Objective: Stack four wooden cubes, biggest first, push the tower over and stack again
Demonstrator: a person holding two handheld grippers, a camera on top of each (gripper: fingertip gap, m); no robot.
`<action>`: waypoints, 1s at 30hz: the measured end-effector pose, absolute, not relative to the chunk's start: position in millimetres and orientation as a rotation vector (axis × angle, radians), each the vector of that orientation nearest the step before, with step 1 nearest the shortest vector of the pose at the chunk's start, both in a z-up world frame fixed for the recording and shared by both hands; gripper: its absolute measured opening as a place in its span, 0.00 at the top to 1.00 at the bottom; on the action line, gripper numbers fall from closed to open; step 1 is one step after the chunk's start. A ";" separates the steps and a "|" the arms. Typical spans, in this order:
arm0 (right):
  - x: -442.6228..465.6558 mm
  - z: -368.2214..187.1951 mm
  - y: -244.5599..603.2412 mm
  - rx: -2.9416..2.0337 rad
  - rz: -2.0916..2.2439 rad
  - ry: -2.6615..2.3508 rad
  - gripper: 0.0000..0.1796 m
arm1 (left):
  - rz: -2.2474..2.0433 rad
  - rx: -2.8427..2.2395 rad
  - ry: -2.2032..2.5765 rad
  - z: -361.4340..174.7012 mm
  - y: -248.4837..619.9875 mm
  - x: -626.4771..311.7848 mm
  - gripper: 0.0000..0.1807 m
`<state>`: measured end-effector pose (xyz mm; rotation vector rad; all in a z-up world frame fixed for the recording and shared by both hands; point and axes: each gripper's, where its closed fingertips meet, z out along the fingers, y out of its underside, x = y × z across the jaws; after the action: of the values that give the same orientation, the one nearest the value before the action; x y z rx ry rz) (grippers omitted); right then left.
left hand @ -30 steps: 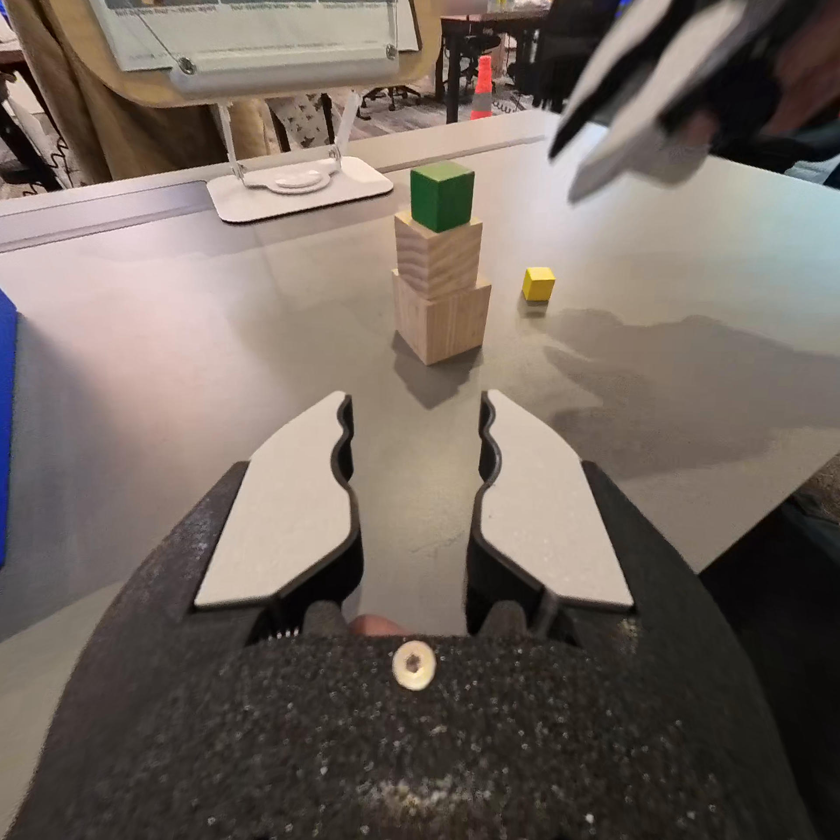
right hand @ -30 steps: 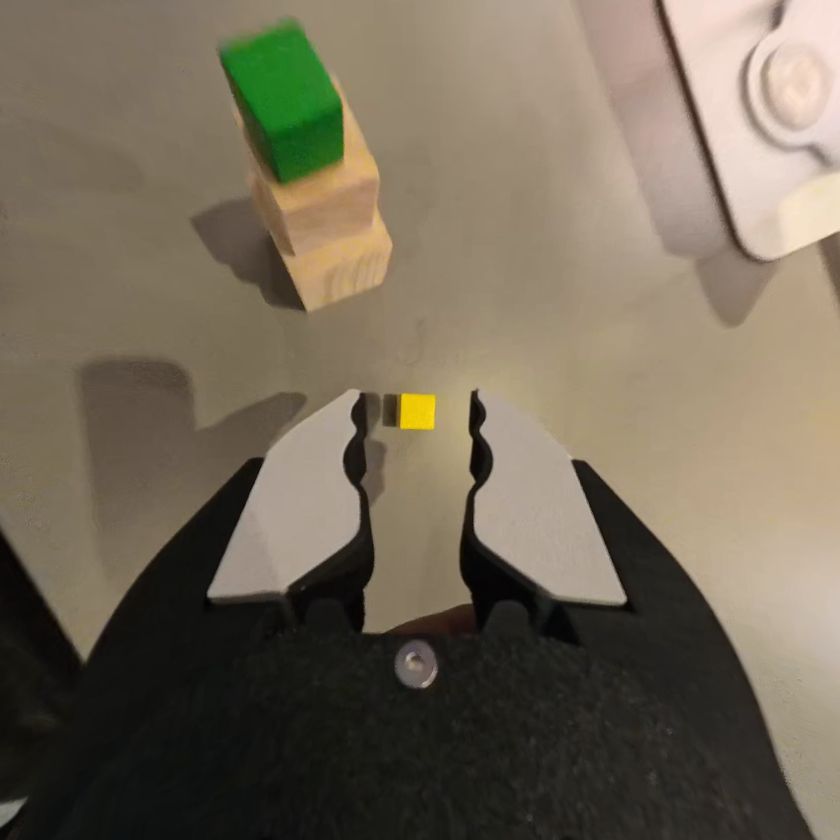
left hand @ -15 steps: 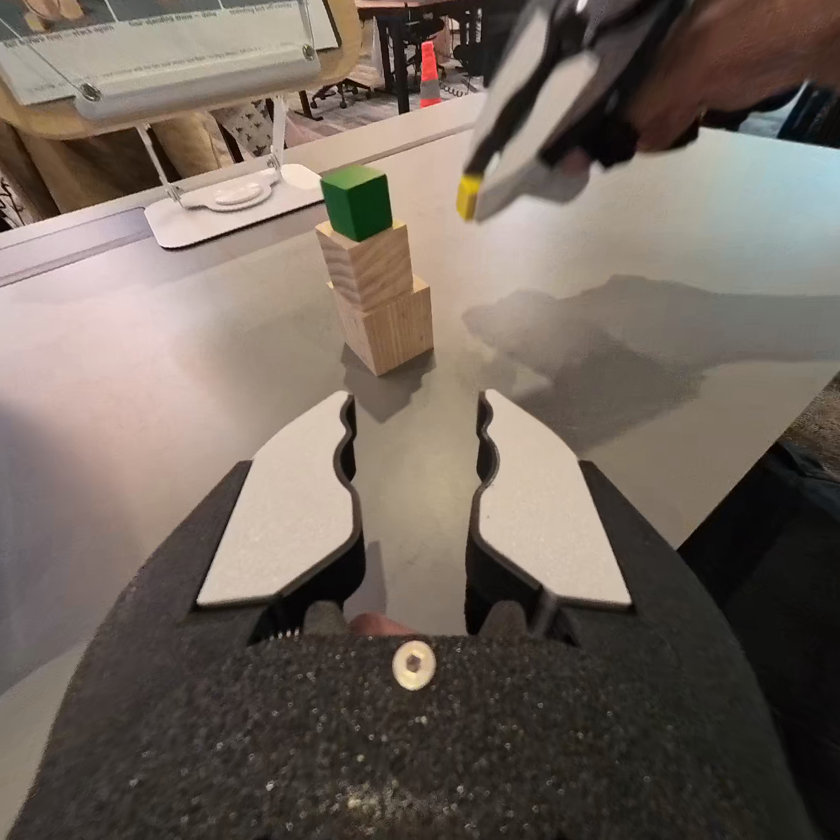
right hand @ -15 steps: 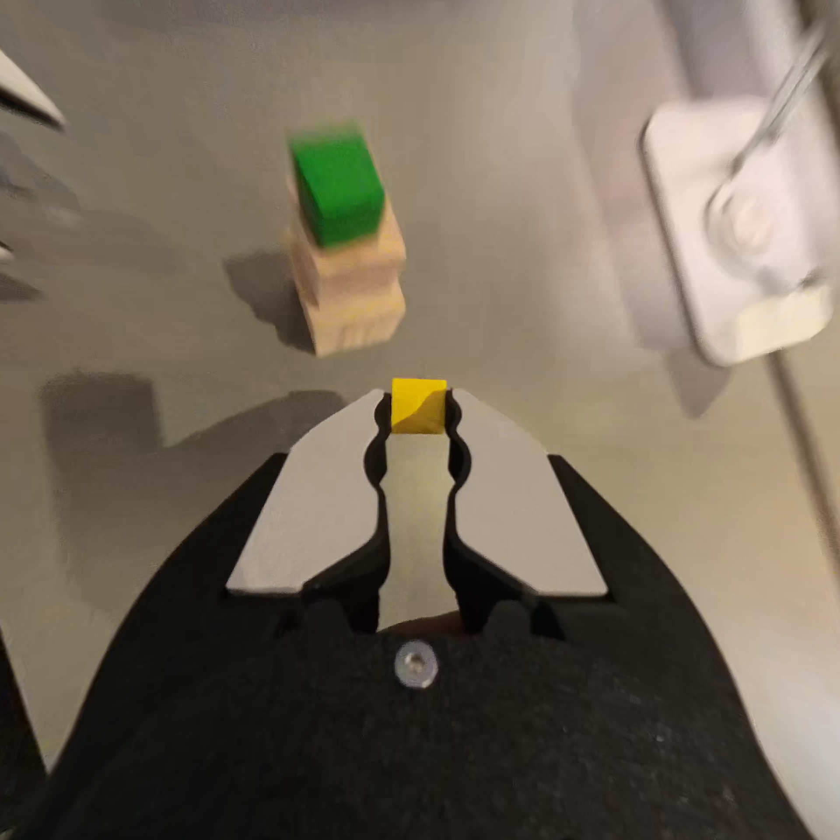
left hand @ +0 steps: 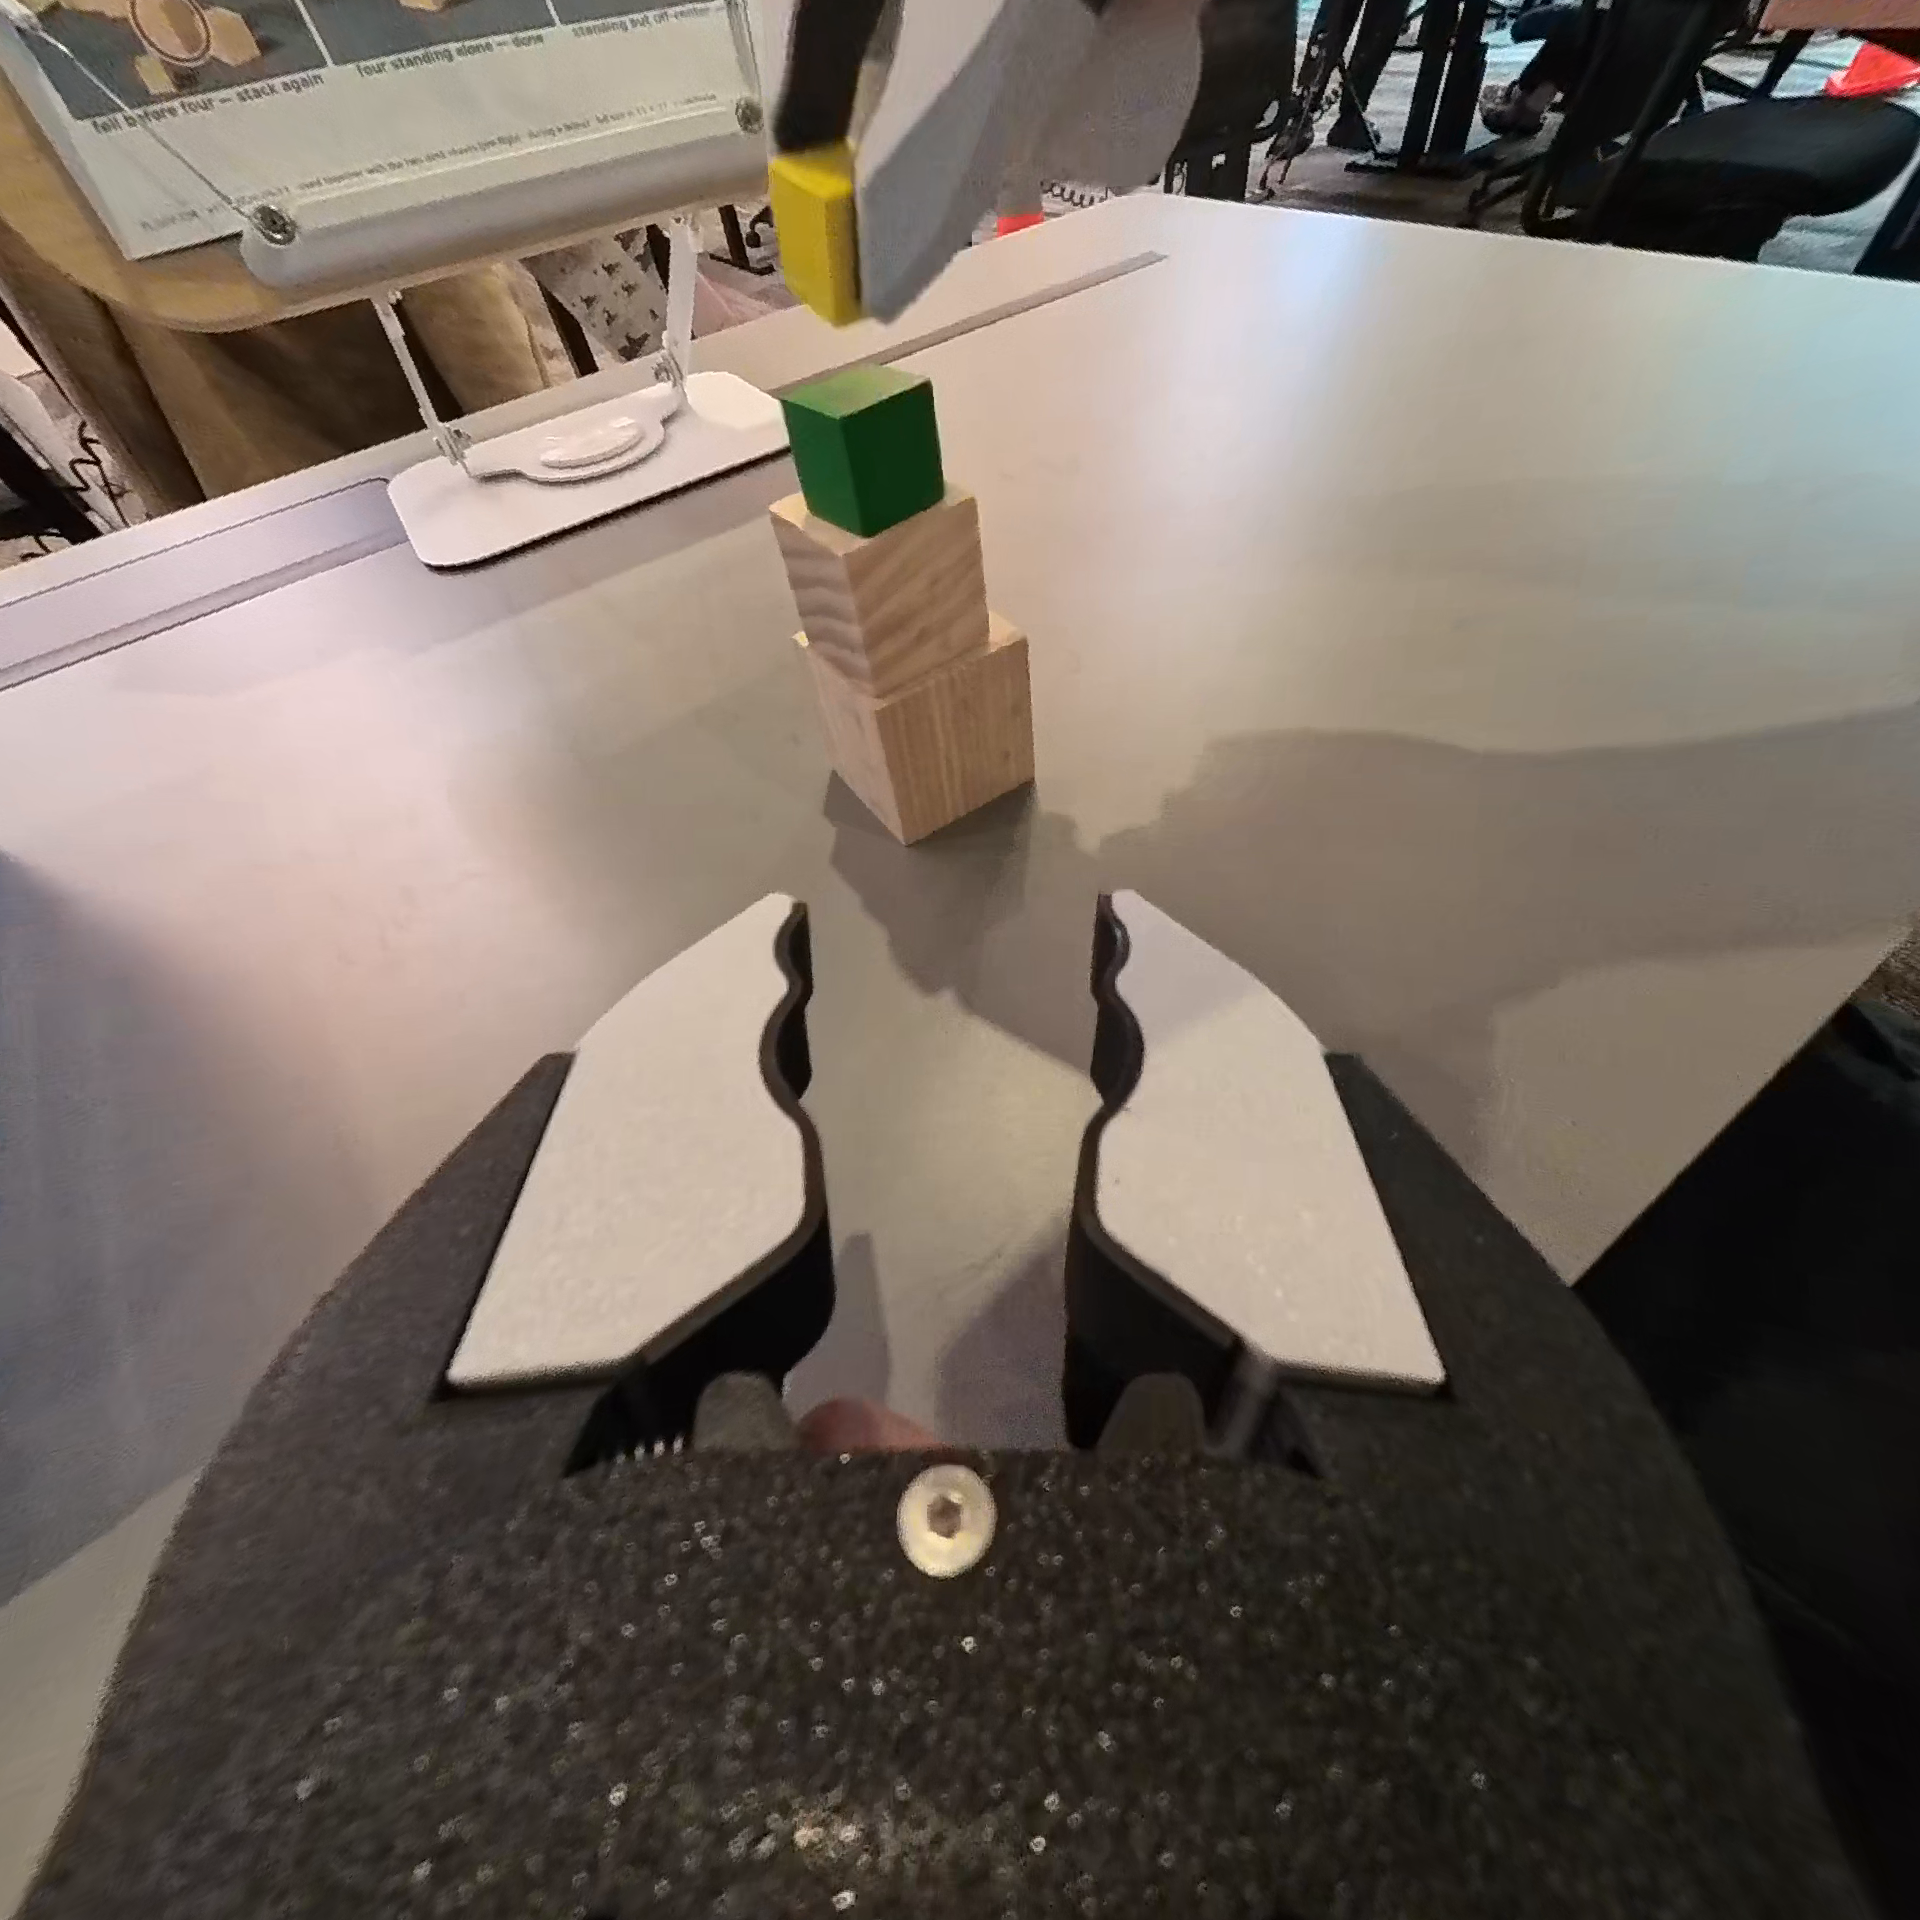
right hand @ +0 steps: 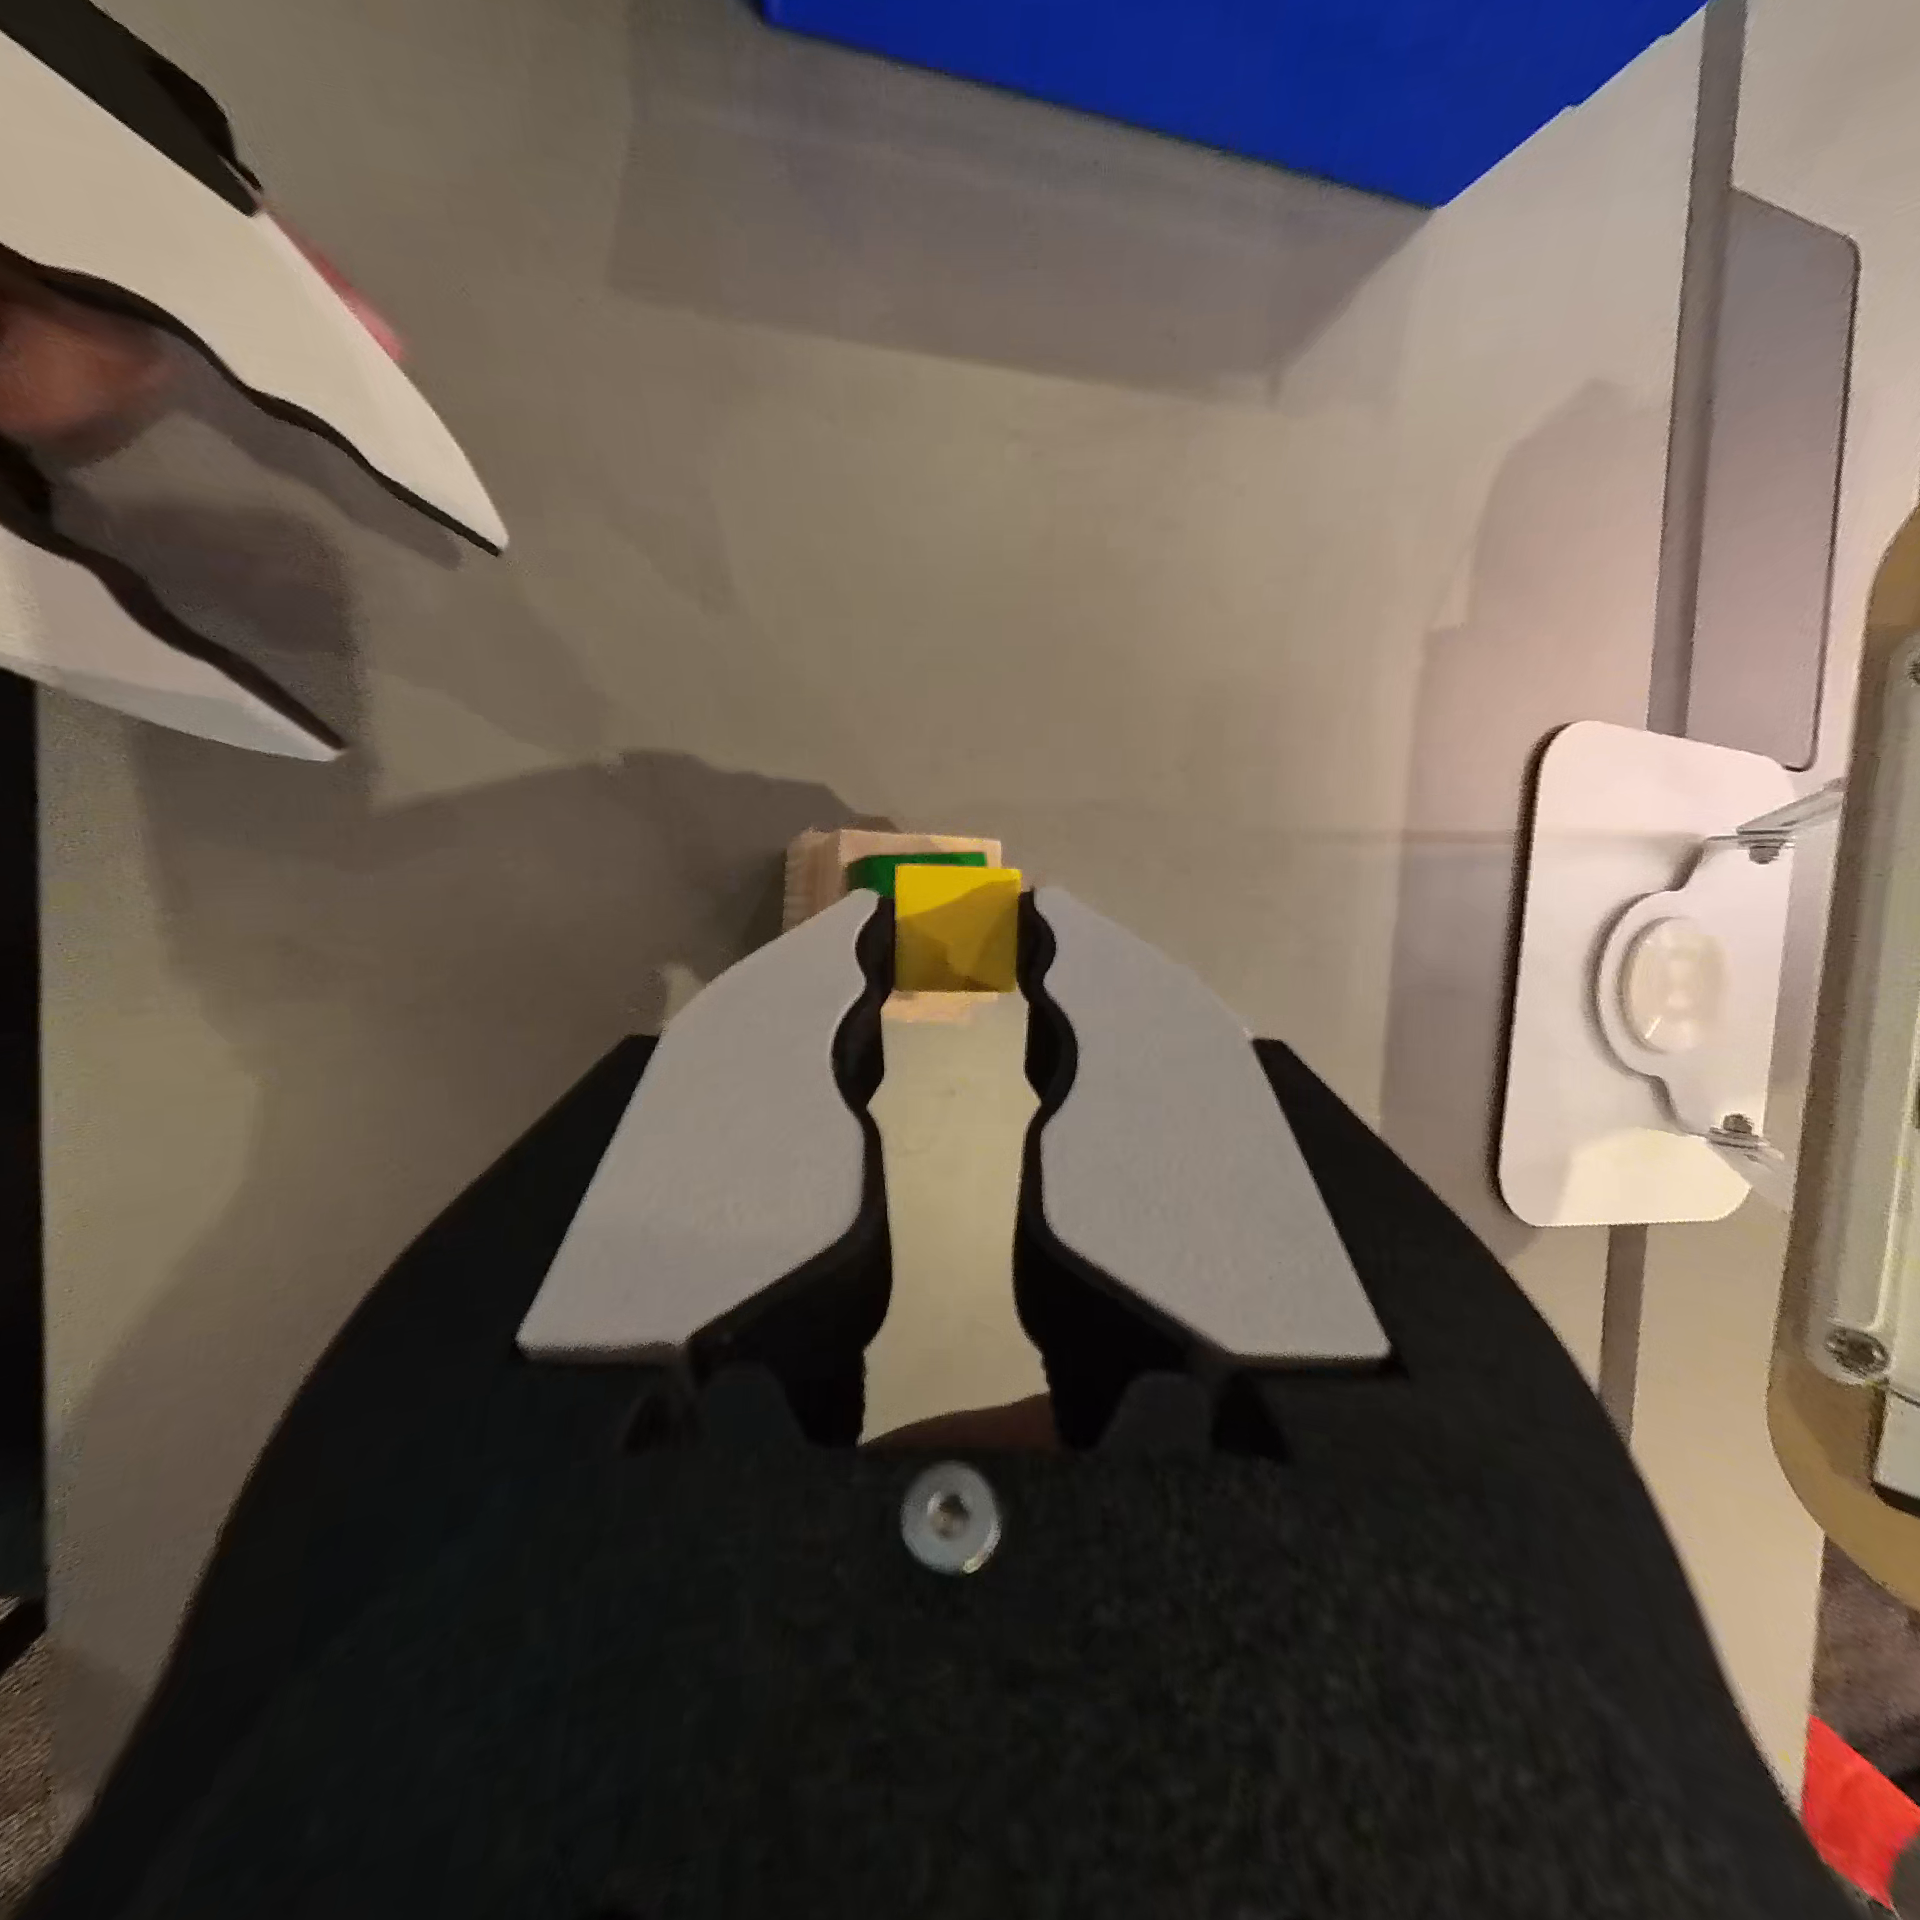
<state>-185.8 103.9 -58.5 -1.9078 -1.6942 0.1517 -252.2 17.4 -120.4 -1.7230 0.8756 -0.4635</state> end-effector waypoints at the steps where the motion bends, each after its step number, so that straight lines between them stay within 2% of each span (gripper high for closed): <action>1: -186.2 -60.4 104.3 -1.916 0.160 -1.699 0.88 | -0.462 -1.723 0.880 -120.7 17.3 -252.8 0.71; 10: -187.8 -70.1 106.0 -1.941 0.175 -1.733 0.87 | -0.443 -1.720 0.906 -123.0 15.0 -252.4 0.71; 13: -186.1 -66.6 105.8 -1.927 0.199 -1.720 0.79 | -0.440 -1.717 0.912 -123.3 14.5 -251.9 0.71; 21: -170.5 -1.0 74.7 -1.737 0.285 -1.328 0.82 | -0.484 -1.725 0.874 -120.1 16.6 -255.2 0.71; 24: -152.8 -22.9 46.6 -1.738 0.299 -1.074 0.81 | -0.498 -1.736 0.854 -119.6 18.7 -257.7 0.71; 27: -119.3 -71.5 29.2 -1.866 0.259 -0.693 0.80 | -0.501 -1.753 0.839 -120.6 21.1 -259.0 0.70; 30: -111.0 -111.3 3.7 -1.927 0.299 -0.562 0.78 | -0.483 -1.777 0.806 -121.7 26.0 -261.5 0.70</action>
<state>-111.0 3.7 -111.3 -1.9273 -0.5619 0.2992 -261.5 26.0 -121.7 -1.7773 0.8056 -0.4835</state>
